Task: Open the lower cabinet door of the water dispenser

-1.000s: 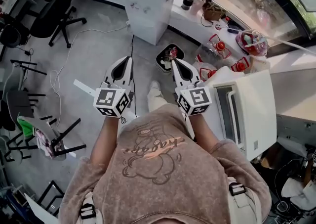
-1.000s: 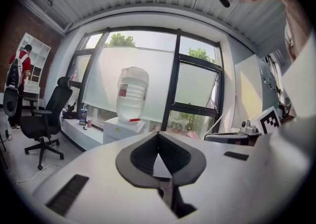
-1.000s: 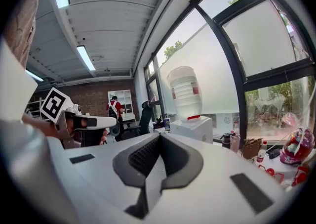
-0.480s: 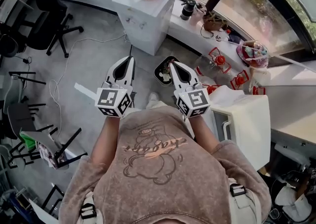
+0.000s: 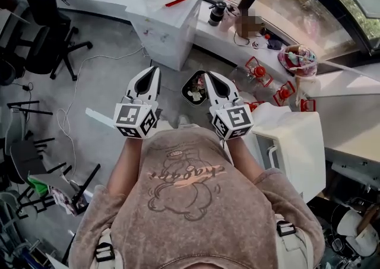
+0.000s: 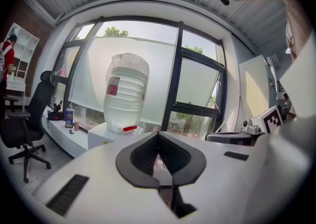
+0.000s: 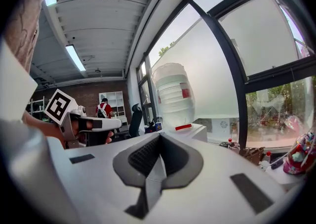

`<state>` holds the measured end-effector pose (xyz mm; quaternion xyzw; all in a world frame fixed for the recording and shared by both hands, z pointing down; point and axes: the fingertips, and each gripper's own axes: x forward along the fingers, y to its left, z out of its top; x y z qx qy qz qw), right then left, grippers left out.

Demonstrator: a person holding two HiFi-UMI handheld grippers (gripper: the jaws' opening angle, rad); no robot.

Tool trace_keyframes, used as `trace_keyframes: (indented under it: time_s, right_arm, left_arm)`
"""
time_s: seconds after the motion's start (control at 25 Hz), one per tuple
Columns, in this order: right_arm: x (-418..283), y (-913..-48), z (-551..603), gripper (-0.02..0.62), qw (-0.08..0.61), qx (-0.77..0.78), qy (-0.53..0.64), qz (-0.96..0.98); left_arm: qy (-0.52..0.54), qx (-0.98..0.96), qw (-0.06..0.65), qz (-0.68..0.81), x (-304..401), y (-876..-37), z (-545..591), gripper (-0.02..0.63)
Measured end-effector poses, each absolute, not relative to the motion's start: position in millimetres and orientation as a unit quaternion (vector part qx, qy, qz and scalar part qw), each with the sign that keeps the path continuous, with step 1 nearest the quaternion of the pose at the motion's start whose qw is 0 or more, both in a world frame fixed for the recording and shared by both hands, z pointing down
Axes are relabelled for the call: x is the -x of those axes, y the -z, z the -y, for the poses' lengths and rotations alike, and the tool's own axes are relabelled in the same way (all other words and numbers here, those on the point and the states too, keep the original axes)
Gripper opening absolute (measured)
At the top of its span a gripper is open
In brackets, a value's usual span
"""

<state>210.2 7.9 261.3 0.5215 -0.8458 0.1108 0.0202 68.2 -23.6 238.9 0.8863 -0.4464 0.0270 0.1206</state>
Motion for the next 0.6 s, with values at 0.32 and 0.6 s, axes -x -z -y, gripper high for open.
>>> trace_keyframes:
  time_s: [0.32,0.6]
  right_arm:
    - [-200.8,-253.9,1.1,0.008,0.001,-0.543,-0.109,0.833]
    - [-187.0,-253.8,6.0,0.018,0.0,-0.549,-0.106,0.829]
  left_arm:
    - [-0.031,-0.899,0.117,0.422,-57.9,-233.5,42.5,0.012]
    - [-0.035,-0.906,0.117,0.406,-50.0,-237.5,47.9,0.012]
